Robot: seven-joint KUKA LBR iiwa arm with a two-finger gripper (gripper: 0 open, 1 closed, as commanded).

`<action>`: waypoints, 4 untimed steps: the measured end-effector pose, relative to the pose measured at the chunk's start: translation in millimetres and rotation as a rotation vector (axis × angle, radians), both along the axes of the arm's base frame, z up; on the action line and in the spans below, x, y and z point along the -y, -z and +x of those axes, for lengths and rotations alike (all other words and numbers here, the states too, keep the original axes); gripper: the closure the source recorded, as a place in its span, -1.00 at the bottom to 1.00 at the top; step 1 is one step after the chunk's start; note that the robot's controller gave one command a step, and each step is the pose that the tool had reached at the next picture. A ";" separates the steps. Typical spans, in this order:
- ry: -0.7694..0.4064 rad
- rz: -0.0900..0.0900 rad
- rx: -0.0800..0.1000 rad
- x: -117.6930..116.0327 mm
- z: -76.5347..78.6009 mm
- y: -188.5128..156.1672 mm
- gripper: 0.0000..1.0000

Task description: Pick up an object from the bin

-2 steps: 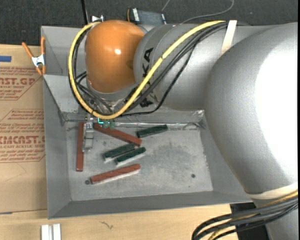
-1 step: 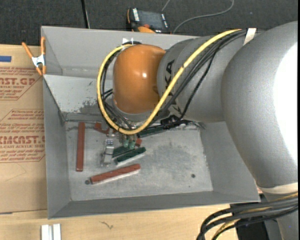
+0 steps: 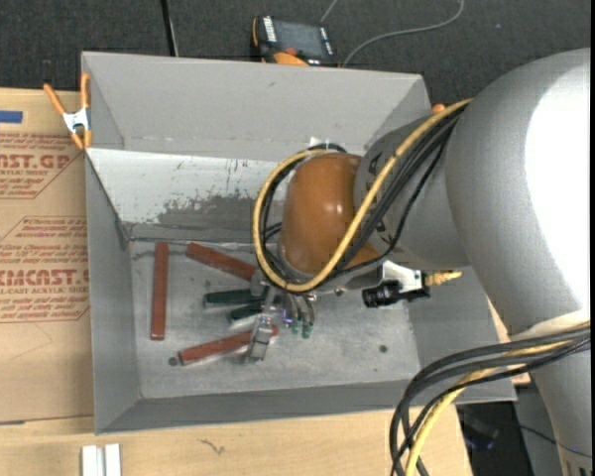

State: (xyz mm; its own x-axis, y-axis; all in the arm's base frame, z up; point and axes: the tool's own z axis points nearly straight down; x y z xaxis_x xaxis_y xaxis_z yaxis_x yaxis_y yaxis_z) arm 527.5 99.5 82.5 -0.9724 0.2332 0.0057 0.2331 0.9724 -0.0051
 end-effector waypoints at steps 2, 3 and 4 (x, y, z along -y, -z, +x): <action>-0.171 0.006 0.009 -18.6 -29.1 5.9 1.00; -0.171 0.006 0.006 -18.5 -30.3 8.2 -1.00; -0.221 0.004 0.011 -0.1 38.8 12.0 -1.00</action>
Offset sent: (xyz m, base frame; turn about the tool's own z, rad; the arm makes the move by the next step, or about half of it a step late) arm -0.0303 0.0180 -0.0081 -0.1717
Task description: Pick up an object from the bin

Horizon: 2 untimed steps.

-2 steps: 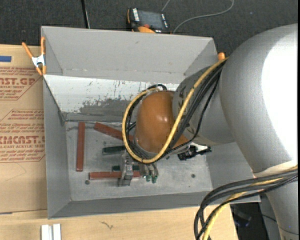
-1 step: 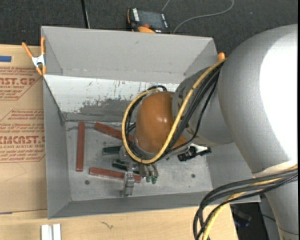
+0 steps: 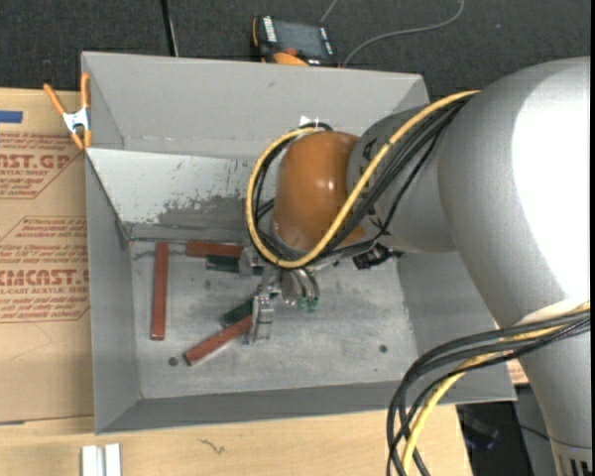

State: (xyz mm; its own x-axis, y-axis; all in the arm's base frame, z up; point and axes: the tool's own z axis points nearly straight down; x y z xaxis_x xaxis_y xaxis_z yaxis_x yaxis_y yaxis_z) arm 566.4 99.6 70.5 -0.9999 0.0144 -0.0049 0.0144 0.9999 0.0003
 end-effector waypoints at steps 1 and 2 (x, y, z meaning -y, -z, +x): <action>-0.024 0.000 -0.007 2.1 -39.2 -4.6 -1.00; -0.024 0.001 -0.005 1.4 -37.6 -5.2 1.00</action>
Offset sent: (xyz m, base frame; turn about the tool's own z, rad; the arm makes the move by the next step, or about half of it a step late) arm -0.0376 -0.0021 0.0050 -0.0246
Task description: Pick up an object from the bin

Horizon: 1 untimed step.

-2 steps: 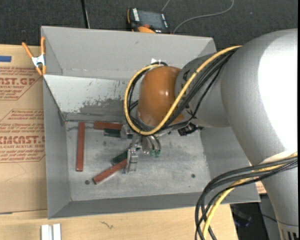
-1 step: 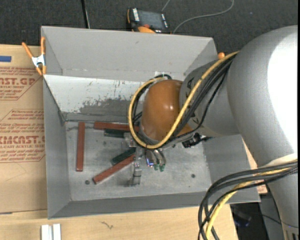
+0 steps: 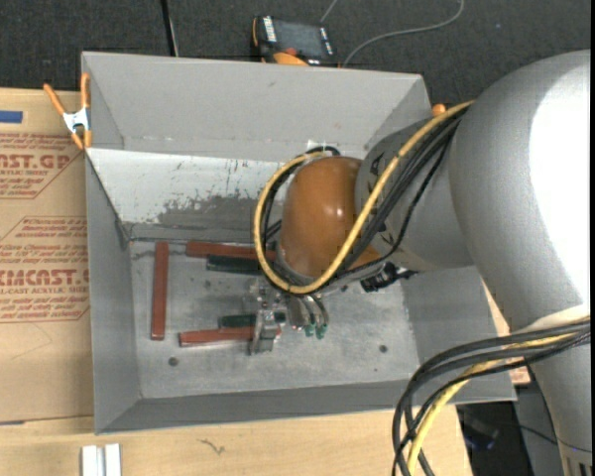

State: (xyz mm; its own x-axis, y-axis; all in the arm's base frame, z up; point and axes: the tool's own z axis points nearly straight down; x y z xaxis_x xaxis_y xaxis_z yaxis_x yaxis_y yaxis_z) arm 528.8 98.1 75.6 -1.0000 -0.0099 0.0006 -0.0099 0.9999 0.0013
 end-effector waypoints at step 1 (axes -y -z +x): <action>-0.408 -0.002 0.010 39.4 -2.6 -212.6 1.00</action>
Offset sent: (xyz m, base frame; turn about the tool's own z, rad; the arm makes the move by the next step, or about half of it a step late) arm -0.0042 -0.0395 0.2093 -0.4089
